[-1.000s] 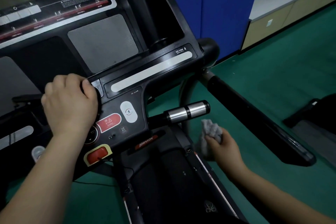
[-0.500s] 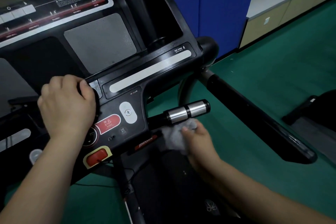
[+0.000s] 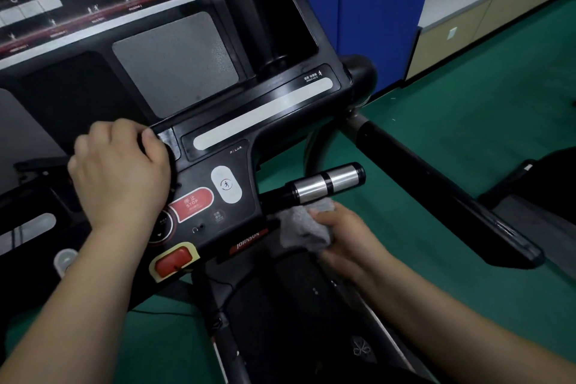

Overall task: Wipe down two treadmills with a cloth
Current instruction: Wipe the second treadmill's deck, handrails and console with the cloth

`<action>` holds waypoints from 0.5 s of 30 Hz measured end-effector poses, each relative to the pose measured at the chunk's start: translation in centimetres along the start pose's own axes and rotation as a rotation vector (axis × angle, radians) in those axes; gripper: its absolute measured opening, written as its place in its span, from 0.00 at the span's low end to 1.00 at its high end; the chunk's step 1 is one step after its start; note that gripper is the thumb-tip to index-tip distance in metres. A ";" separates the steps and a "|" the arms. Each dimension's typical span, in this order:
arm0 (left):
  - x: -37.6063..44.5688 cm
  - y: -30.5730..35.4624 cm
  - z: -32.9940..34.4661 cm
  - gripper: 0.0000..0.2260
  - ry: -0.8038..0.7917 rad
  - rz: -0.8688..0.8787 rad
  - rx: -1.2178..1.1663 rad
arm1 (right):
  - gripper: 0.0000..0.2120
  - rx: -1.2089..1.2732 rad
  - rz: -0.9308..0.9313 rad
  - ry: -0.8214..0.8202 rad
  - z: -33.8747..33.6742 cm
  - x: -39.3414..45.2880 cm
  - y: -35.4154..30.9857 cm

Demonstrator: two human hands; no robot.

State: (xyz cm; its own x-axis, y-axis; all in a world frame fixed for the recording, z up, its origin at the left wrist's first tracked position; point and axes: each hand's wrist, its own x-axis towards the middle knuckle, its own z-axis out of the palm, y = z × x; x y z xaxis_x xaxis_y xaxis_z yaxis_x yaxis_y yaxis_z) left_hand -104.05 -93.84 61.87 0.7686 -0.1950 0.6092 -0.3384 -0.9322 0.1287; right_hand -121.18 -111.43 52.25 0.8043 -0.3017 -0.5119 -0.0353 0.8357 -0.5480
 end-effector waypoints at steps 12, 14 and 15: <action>-2.2 1.8 -1.6 0.09 0.019 0.064 -0.259 | 0.12 -0.192 -0.021 -0.044 -1.1 -3.1 -0.7; -4.6 3.6 -2.1 0.08 0.021 0.149 -0.310 | 0.13 -0.264 -0.069 -0.018 -1.9 -4.1 -1.7; -5.9 4.6 -2.1 0.09 0.004 0.194 -0.323 | 0.14 -0.304 -0.118 0.006 -2.5 -4.7 -2.4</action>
State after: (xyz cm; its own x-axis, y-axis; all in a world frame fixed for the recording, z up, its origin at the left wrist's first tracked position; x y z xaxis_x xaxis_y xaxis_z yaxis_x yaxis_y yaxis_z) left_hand -111.31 -96.31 60.48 0.6715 -0.3571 0.6493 -0.6322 -0.7332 0.2505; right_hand -126.35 -113.10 54.32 0.8102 -0.3914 -0.4363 -0.1185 0.6197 -0.7759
